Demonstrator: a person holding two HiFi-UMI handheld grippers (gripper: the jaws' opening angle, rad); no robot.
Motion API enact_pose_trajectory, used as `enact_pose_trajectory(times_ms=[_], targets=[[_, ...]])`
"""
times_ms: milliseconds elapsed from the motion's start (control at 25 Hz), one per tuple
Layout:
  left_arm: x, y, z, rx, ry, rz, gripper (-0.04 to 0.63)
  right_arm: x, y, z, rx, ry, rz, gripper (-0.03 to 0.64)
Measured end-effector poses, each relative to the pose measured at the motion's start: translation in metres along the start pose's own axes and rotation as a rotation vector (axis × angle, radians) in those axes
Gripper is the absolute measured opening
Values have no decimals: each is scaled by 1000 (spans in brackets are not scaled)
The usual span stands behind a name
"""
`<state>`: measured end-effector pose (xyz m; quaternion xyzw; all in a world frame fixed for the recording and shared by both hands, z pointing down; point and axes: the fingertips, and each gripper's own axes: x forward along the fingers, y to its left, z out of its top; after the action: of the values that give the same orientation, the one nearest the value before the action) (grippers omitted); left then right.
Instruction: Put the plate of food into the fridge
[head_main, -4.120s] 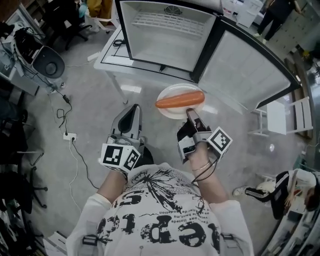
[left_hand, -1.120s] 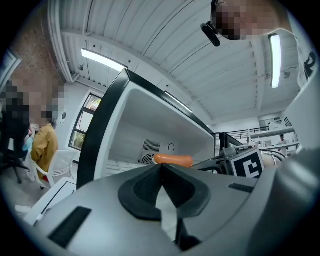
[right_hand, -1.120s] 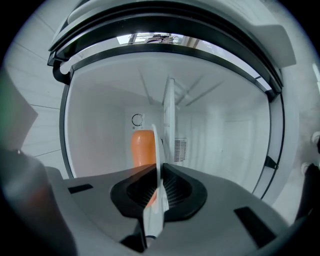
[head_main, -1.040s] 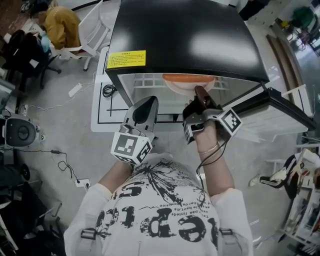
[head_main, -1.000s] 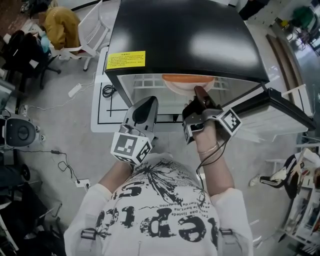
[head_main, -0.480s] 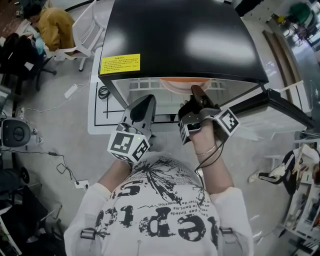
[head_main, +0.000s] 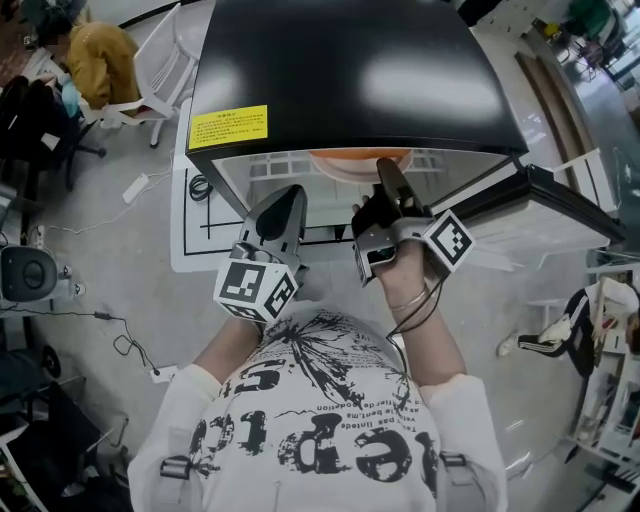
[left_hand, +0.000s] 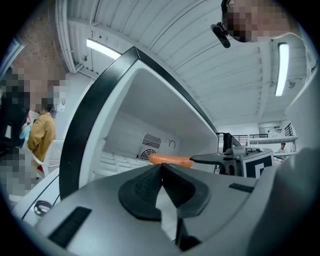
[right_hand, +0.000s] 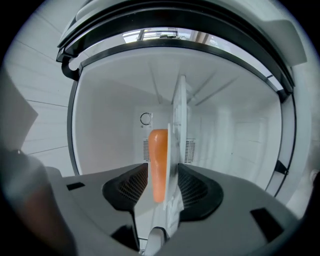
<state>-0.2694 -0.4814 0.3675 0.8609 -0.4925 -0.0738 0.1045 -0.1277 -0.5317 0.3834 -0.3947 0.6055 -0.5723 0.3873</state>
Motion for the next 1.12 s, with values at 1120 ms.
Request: enact_pose_trajectory(times_ms=[1120], targets=[[-1,-20,-1,-18,-5,-59,8,-51,-9,-12,-435,63,-28,2]])
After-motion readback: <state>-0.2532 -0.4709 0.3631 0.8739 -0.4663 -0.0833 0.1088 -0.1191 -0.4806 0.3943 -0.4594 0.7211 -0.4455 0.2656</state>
